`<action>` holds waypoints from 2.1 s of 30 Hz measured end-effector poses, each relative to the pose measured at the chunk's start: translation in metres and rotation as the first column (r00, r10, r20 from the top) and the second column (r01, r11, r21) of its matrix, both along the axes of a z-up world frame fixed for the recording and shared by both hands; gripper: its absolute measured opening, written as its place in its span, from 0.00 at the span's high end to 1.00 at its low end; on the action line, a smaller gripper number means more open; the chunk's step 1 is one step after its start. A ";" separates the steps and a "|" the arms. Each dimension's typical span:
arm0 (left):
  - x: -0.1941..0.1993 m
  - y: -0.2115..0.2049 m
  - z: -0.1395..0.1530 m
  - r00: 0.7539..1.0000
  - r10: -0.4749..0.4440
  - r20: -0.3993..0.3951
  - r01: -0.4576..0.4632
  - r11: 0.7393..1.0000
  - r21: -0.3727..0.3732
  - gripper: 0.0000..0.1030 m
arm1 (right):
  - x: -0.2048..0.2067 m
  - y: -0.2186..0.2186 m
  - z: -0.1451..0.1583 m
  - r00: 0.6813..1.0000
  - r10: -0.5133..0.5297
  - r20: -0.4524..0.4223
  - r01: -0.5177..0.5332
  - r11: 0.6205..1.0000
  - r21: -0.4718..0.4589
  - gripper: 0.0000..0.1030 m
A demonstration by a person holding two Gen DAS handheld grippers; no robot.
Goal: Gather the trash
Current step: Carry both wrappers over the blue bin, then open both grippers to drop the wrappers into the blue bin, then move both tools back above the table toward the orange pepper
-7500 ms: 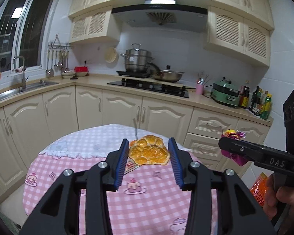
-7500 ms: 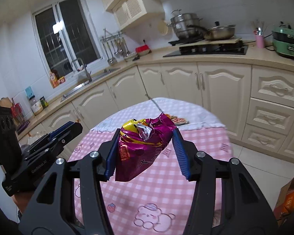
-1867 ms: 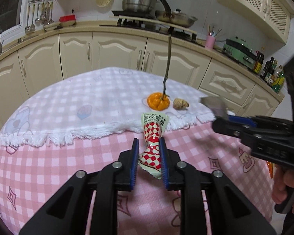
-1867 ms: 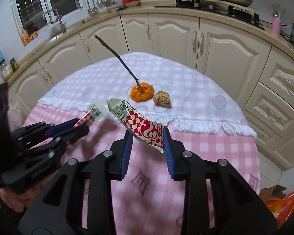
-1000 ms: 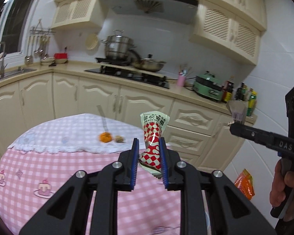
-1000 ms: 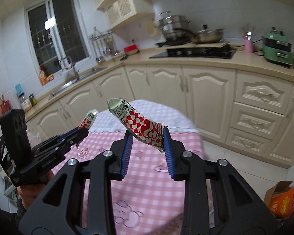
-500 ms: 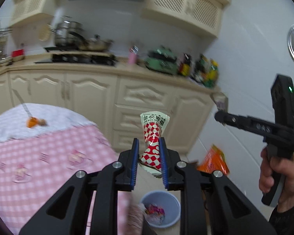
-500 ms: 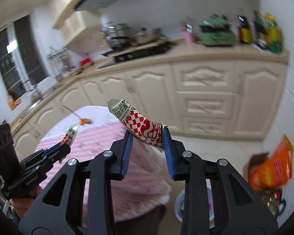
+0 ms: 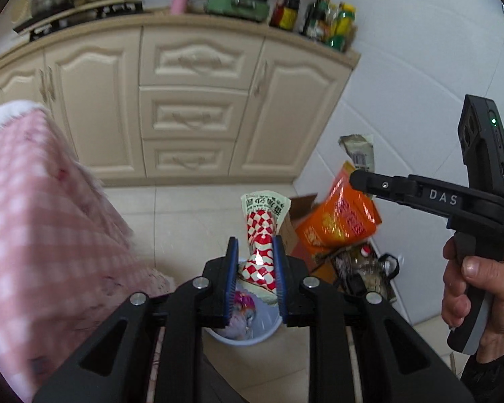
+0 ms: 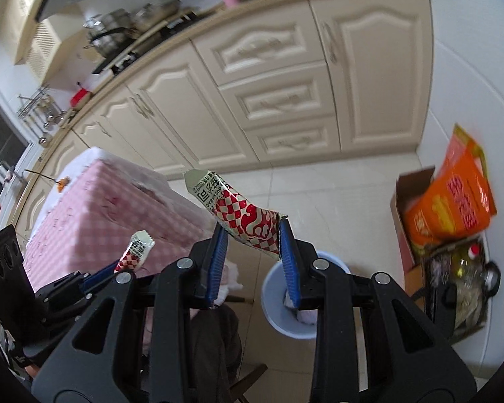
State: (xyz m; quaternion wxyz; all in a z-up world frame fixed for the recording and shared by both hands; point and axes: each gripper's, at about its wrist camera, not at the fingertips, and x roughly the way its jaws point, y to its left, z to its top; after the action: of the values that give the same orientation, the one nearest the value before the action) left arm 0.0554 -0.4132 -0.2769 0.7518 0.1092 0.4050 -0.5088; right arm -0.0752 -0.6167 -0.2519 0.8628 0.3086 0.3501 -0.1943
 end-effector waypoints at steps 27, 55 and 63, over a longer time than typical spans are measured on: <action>0.016 -0.019 0.004 0.996 0.053 0.067 -0.058 0.996 0.066 0.12 | -0.004 -0.027 -0.046 0.989 -0.110 -0.103 0.120 0.989 0.092 0.06; 0.039 0.112 0.140 0.934 0.277 0.226 -0.240 0.955 -0.176 0.08 | 0.068 0.069 0.104 0.992 0.078 0.100 -0.067 0.992 -0.109 0.06; 0.065 0.193 0.180 0.849 0.447 0.281 -0.380 0.887 -0.263 0.06 | 0.110 0.138 0.153 0.959 0.230 0.166 -0.195 0.960 -0.201 0.06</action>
State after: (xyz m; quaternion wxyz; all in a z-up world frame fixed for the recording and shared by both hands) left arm 0.1208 -0.2198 -0.0965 0.9085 0.0284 0.2329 -0.3458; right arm 0.0351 -0.4785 -0.0986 0.9325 0.2056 0.2790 -0.1015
